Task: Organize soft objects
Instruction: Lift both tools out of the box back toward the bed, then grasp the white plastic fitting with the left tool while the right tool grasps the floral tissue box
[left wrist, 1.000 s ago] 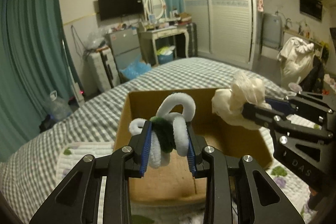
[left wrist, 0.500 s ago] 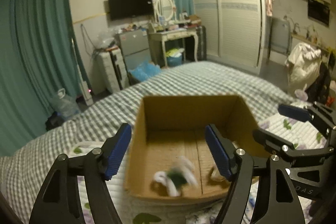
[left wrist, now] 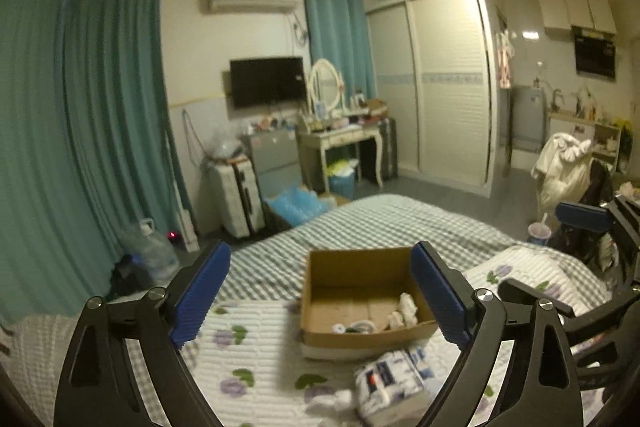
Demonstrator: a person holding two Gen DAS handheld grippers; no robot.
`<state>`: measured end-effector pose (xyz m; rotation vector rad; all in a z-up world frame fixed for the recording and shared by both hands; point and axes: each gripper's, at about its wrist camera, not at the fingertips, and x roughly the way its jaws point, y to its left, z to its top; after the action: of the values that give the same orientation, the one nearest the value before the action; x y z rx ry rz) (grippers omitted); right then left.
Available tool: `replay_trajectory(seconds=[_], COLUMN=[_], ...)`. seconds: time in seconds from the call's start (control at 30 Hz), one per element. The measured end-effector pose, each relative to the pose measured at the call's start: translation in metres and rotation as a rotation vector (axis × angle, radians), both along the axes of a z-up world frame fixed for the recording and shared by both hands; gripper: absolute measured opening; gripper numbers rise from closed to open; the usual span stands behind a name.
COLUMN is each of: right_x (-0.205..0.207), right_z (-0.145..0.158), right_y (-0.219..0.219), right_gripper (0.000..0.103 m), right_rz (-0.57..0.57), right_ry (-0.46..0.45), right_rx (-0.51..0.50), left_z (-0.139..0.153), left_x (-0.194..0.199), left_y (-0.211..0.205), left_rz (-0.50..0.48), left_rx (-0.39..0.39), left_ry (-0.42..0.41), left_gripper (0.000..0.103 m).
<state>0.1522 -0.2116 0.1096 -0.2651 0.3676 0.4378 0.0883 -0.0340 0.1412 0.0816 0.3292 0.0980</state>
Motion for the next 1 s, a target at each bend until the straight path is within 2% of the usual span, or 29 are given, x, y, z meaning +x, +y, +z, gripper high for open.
replay_trajectory(seconds=[0.03, 0.13, 0.3, 0.5, 0.6, 0.7, 0.83, 0.87, 1.0], right_x=[-0.014, -0.043, -0.074, -0.080, -0.070, -0.056, -0.043, -0.040, -0.029], right_z=[0.005, 0.009, -0.009, -0.072, -0.113, -0.149, -0.181, -0.189, -0.206], right_y=[-0.001, -0.001, 0.003, 0.012, 0.015, 0.017, 0.017, 0.017, 0.024], right_gripper=[0.102, 0.103, 0.103, 0.103, 0.103, 0.103, 0.103, 0.103, 0.103], right_rz=[0.006, 0.017, 0.033, 0.052, 0.047, 0.035, 0.018, 0.015, 0.021], right_ry=[-0.005, -0.012, 0.001, 0.078, 0.136, 0.189, 0.214, 0.218, 0.255], right_rx=[0.004, 0.008, -0.017, -0.034, -0.026, -0.021, -0.012, -0.007, -0.012], left_z=[0.002, -0.001, -0.032, -0.106, -0.146, -0.186, -0.239, -0.249, -0.281], left_x=[-0.010, -0.036, -0.051, -0.045, -0.029, -0.026, -0.019, -0.016, -0.004], left_y=[-0.001, 0.001, 0.003, 0.018, 0.024, 0.024, 0.025, 0.024, 0.024], left_rz=[-0.002, 0.003, 0.002, 0.040, 0.051, 0.071, 0.060, 0.056, 0.055], left_rx=[0.004, 0.027, 0.036, -0.024, -0.068, -0.074, -0.075, -0.075, -0.104], left_ry=[-0.005, -0.008, 0.035, 0.152, 0.221, 0.279, 0.368, 0.388, 0.454], left_gripper=[0.093, 0.093, 0.093, 0.093, 0.093, 0.092, 0.091, 0.088, 0.085])
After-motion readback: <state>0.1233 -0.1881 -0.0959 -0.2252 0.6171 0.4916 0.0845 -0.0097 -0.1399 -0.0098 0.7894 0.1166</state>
